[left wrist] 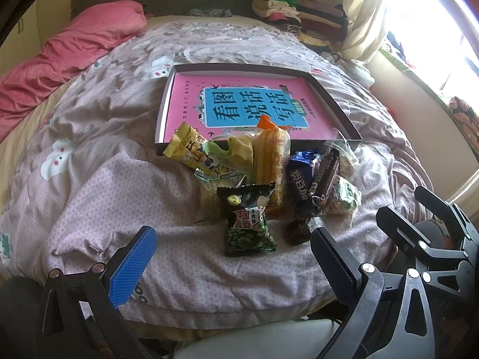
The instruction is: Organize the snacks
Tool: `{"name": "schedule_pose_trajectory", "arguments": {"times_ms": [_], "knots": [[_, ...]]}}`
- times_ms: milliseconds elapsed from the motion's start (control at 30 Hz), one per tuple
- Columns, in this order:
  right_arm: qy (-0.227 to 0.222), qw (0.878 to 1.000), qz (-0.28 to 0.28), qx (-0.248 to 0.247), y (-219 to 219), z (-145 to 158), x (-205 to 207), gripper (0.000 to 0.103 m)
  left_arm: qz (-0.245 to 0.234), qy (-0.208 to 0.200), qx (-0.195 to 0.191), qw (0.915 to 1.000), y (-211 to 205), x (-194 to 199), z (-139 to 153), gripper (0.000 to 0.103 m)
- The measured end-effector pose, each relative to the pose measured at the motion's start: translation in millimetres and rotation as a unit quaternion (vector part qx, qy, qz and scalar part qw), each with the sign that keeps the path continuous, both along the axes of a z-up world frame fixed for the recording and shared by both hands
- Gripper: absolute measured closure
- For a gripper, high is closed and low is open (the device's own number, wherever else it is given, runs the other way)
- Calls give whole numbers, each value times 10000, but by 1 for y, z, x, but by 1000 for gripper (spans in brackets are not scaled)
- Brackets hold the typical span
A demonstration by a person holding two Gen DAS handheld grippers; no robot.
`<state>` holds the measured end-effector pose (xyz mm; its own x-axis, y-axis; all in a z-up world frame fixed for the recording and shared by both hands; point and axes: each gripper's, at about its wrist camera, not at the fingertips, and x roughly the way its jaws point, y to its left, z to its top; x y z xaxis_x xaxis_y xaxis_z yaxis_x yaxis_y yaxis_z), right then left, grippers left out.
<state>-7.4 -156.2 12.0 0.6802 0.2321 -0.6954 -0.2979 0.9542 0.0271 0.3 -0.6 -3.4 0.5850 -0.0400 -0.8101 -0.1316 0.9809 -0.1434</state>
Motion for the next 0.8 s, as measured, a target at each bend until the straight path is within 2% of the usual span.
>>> {"name": "schedule_pose_trajectory", "arguments": {"times_ms": [800], "knots": [[65,10000,-58,11,-2,-2,3,1,-12,53,-27,10000,-1,0,-4,1]]}}
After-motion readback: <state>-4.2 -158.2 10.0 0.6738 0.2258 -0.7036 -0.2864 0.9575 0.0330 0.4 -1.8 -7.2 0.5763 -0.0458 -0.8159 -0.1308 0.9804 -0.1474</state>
